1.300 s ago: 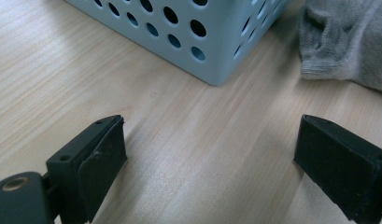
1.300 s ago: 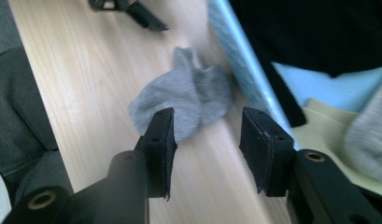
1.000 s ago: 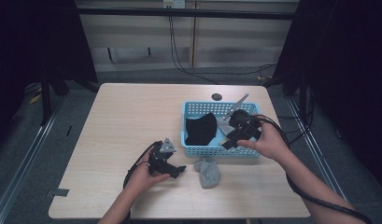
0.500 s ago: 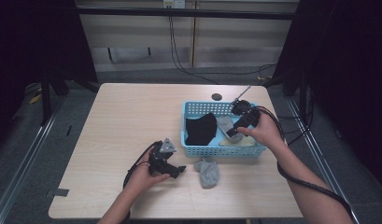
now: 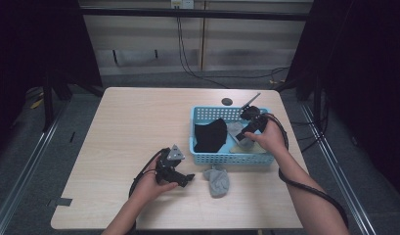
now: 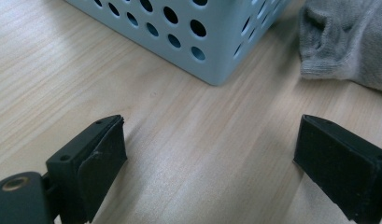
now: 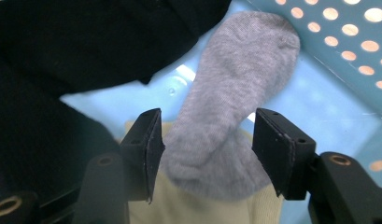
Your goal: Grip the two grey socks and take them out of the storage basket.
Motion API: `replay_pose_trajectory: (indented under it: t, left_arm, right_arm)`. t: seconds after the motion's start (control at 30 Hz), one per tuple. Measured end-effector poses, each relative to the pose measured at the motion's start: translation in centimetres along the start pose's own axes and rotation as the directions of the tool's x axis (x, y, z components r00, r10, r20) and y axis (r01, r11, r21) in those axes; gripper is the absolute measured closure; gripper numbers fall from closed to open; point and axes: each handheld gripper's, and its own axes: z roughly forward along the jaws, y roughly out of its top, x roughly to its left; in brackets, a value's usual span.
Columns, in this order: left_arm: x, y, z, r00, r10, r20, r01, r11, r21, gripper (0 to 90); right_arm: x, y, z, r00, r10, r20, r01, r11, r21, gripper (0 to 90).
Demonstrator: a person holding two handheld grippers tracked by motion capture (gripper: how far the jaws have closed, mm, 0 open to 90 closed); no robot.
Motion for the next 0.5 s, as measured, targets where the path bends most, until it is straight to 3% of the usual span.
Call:
replay_pose_trajectory:
  t: [0.1,0.33,0.5]
  left_arm:
    - [0.0,0.0,0.0,1.0000,0.001,0.000,-0.001,1.0000,-0.001,8.3]
    - [0.0,0.0,0.0,1.0000,0.009,0.002,-0.009,0.9999,0.006,8.3]
    - [0.0,0.0,0.0,1.0000,0.008,0.001,-0.008,0.9999,0.007,8.2]
  right_arm:
    - [-0.1,0.1,0.7,0.9998,0.010,0.019,-0.010,1.000,0.003,40.8]
    - [-0.3,0.1,1.6,0.9995,0.032,0.009,-0.032,0.999,-0.004,40.2]
    - [-0.2,0.1,2.8,0.9998,0.019,0.010,-0.019,0.999,0.034,48.5]
